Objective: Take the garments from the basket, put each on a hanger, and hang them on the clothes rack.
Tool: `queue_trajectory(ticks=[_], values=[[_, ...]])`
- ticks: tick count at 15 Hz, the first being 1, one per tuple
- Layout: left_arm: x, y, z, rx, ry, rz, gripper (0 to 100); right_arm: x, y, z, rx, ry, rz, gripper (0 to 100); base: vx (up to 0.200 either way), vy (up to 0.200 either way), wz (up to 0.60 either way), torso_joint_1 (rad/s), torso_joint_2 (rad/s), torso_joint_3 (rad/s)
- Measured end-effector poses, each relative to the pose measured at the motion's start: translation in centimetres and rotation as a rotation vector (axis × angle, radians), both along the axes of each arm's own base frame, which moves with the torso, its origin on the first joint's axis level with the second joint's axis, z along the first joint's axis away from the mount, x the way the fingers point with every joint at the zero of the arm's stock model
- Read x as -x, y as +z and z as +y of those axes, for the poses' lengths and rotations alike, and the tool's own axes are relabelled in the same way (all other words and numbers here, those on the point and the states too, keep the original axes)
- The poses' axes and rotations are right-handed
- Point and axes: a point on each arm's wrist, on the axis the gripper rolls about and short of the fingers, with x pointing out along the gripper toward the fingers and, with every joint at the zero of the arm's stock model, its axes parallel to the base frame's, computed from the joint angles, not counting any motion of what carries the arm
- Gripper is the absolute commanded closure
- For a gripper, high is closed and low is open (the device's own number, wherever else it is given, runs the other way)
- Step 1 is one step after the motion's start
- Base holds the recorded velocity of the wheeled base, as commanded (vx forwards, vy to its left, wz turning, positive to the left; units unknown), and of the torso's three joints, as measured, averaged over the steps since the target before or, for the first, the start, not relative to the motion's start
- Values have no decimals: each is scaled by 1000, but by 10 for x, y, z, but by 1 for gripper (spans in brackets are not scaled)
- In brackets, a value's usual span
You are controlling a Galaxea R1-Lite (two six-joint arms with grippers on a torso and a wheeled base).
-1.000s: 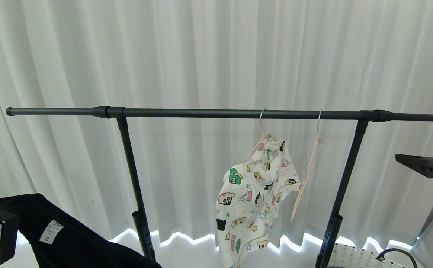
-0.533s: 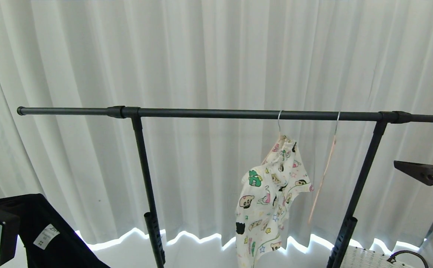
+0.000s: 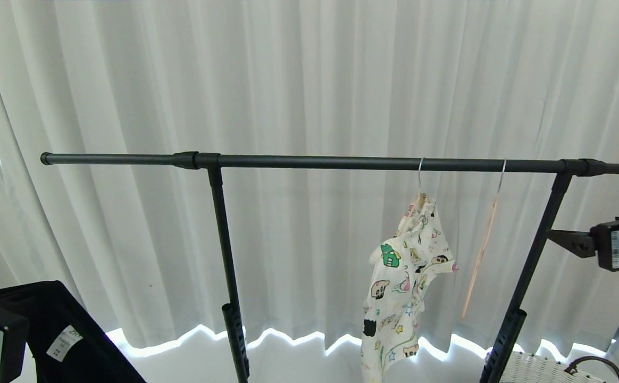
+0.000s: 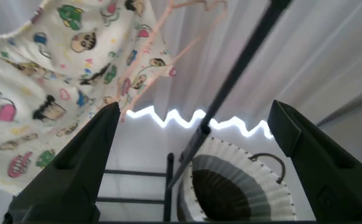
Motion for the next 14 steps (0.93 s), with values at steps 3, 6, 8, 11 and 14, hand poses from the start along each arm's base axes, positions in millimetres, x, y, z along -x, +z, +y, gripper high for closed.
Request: queue_trajectory(ticks=[3, 6, 8, 11, 14], values=[[-4, 1, -1, 15, 7, -42, 100, -28, -5, 16, -69, -19, 39, 0, 0, 0, 0, 0, 0, 0], [-4, 0, -1, -16, 5, -36, 100, -57, -11, 33, -80, -49, 73, 0, 0, 0, 0, 0, 0, 0], [-4, 0, -1, -24, 11, -36, 100, -71, -26, 41, -76, -105, 114, 0, 0, 0, 0, 0, 0, 0], [-4, -3, -1, -28, 11, -29, 100, -89, -50, 47, -68, -200, 172, 0, 0, 0, 0, 0, 0, 0], [-5, -5, -1, -32, 12, -17, 100, -98, -64, 50, -61, -223, 212, 0, 0, 0, 0, 0, 0, 0]])
